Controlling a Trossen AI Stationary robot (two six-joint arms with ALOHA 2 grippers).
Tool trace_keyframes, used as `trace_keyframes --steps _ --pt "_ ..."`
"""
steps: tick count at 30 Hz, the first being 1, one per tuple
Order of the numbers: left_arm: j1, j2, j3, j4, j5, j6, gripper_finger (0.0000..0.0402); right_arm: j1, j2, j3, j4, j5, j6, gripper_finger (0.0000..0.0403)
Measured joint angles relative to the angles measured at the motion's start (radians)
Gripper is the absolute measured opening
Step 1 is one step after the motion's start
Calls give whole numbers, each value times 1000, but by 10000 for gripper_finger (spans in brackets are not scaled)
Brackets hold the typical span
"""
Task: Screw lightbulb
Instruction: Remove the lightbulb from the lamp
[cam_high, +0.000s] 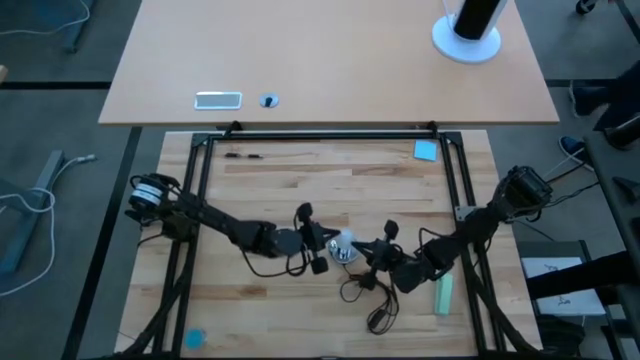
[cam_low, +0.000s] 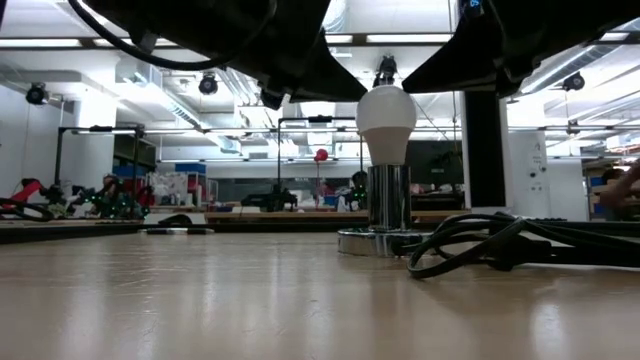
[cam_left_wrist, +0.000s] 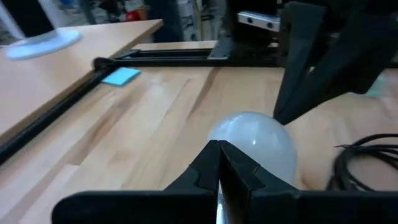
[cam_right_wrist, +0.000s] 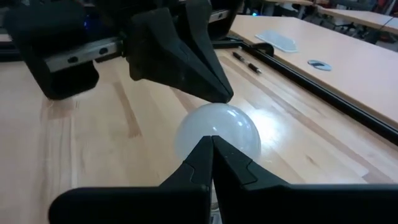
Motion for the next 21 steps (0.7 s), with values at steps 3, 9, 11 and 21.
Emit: trace_keyframes --steps 3,9,11,21 --pt "-1 -2 0 10 58 9 0 3 0 0 -7 25 -1 0" --pt "-18 -7 0 25 89 23 0 1 -8 -1 -10 52 -9 0" --pt "-18 -9 0 23 90 22 0 4 -13 -1 -8 51 -9 0" --pt "-17 -15 0 15 -79 23 0 22 -36 -1 13 22 -28 0"
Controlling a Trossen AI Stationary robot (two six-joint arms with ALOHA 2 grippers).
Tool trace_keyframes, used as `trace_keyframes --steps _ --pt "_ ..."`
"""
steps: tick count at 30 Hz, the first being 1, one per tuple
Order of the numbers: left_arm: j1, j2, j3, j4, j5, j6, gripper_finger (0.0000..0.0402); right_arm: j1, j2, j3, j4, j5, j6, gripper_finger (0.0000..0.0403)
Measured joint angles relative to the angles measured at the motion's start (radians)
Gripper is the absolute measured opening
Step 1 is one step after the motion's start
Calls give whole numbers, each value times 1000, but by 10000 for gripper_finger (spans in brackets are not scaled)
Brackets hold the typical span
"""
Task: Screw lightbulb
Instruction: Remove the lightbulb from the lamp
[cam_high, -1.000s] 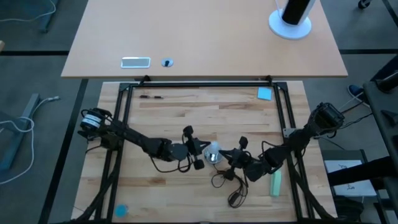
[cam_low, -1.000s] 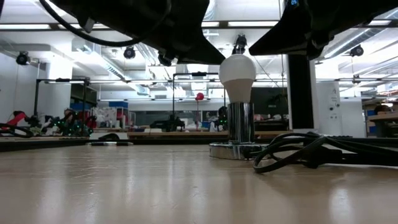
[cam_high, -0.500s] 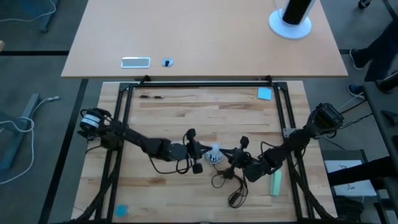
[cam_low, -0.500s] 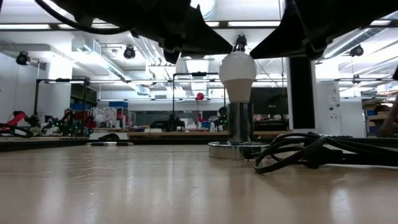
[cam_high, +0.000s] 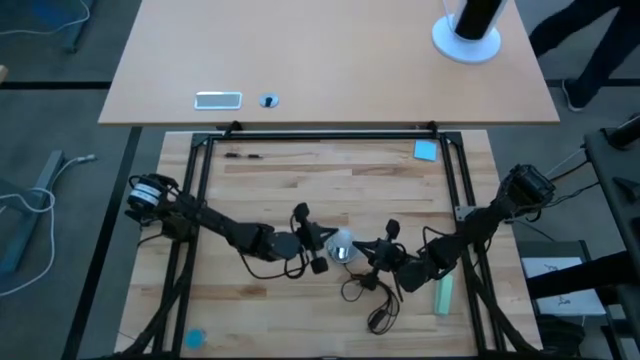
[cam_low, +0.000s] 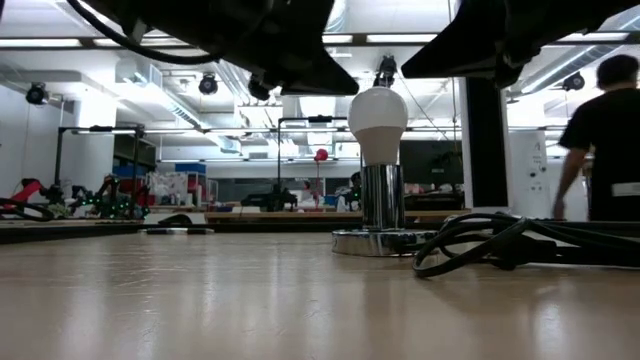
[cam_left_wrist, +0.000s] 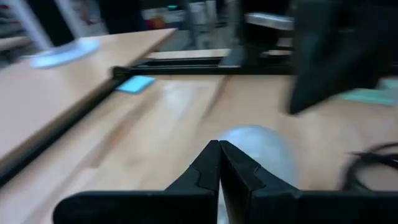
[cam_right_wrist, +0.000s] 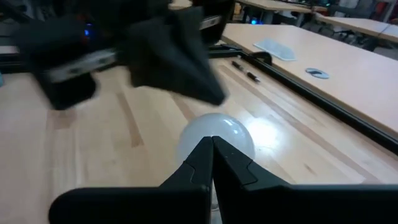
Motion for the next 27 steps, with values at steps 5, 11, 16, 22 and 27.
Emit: trace_keyframes --steps 5,11,16,22,27 --pt "8 4 0 -8 -97 -21 0 -1 12 0 13 -25 0 0" --pt "9 33 0 -19 14 -52 0 -5 25 0 6 -25 1 0" --pt "8 33 0 -24 92 -48 0 -27 23 -1 -24 -25 27 0" --pt "-3 14 -2 -33 145 -45 0 -39 16 -5 -51 72 20 0" --pt "-17 -1 0 -46 164 -38 0 -31 -8 -3 -44 61 0 0"
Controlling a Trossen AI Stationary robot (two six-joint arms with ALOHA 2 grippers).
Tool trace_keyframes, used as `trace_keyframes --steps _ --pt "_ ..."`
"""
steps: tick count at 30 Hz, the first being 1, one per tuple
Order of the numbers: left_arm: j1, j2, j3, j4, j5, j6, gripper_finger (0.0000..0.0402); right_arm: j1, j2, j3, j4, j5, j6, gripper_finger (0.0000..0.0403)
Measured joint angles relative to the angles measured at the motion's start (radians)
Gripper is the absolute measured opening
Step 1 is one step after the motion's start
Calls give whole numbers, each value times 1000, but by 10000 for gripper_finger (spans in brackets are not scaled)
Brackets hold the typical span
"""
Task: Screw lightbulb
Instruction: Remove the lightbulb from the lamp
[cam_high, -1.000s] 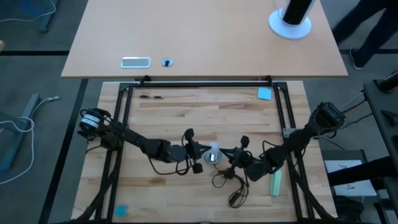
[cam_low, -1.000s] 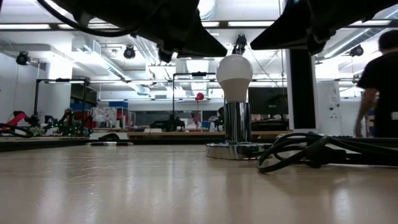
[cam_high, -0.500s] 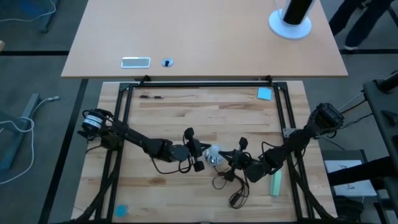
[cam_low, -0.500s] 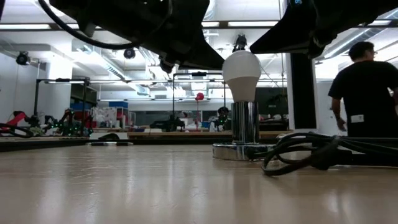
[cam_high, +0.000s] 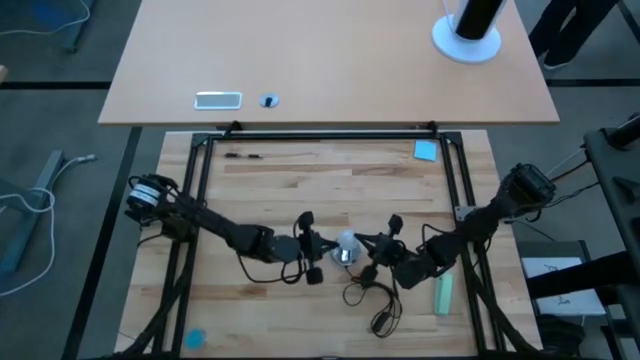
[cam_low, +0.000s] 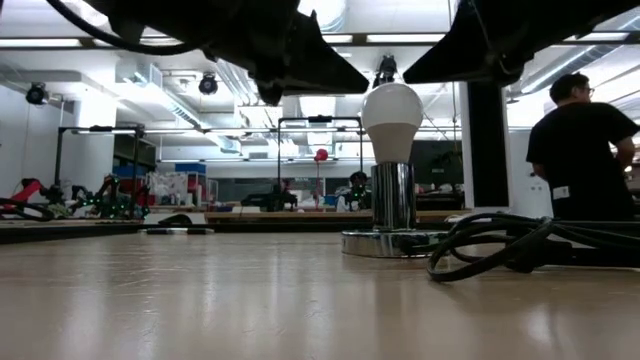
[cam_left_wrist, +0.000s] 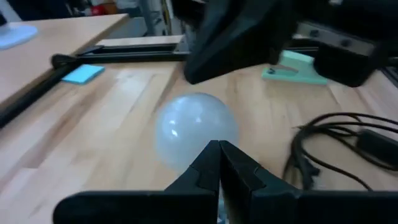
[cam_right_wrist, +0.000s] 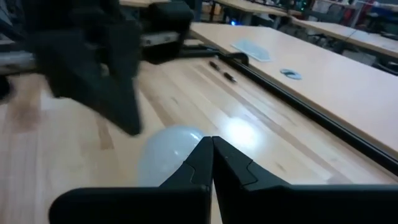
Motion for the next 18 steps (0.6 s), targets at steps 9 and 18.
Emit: trace_keyframes --steps 9,18 --pt "4 -7 0 -17 -175 12 0 73 -8 21 6 -12 -30 0" --pt "13 42 0 17 -113 12 0 69 29 18 -11 -33 29 0"
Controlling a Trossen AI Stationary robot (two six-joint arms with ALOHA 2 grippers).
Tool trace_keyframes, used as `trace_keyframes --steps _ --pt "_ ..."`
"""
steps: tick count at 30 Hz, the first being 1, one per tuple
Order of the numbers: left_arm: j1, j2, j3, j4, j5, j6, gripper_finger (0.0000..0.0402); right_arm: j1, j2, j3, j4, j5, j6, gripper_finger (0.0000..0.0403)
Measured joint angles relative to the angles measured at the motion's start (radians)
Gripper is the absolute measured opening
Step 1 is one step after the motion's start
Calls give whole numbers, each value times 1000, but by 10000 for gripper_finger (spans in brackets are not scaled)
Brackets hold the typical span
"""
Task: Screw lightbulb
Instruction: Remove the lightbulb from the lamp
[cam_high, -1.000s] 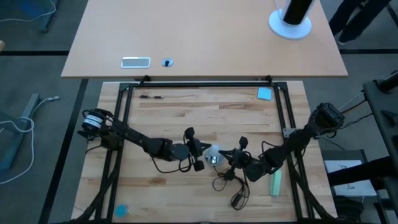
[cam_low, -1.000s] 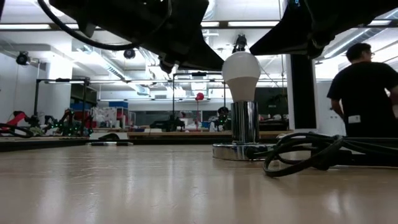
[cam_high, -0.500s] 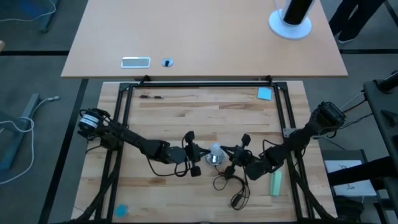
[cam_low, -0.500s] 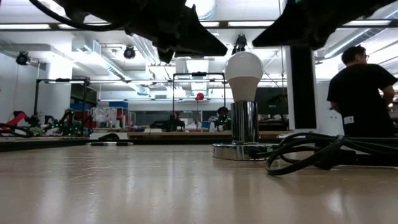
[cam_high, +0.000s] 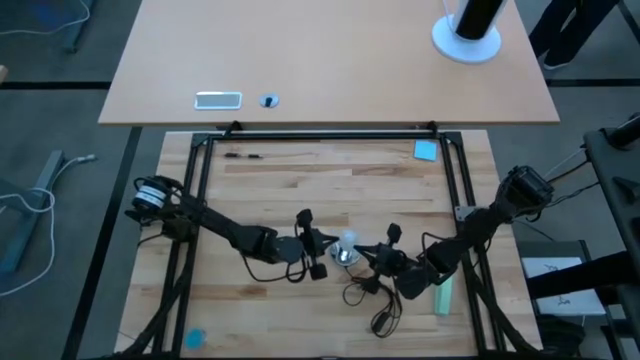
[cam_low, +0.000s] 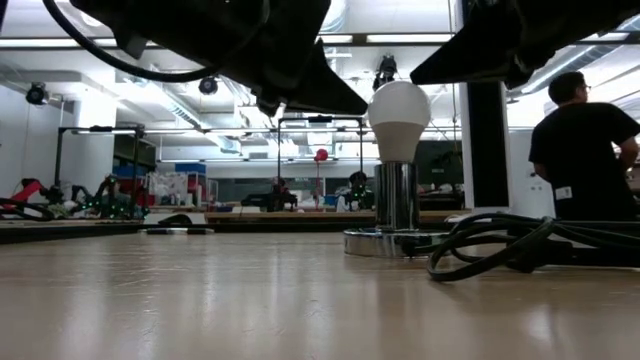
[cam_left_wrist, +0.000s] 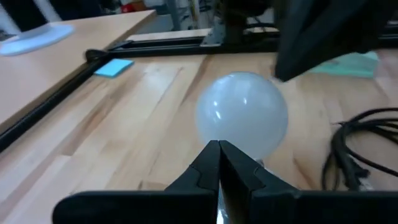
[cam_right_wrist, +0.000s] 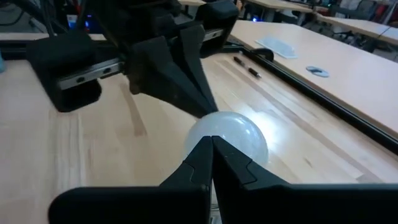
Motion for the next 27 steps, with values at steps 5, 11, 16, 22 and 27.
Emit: trace_keyframes --steps 5,11,16,22,27 --pt "1 2 0 7 104 41 0 -16 6 -3 -1 41 -1 0" --pt "-12 -8 0 7 167 61 0 -17 0 -3 -2 95 -36 0" --pt "-11 -10 0 0 82 60 0 18 -30 -3 1 97 -44 0" --pt "-2 -8 0 0 -60 37 0 36 -36 -1 0 54 -15 0" --pt "13 18 0 19 24 35 0 34 -11 -11 -44 52 41 0"
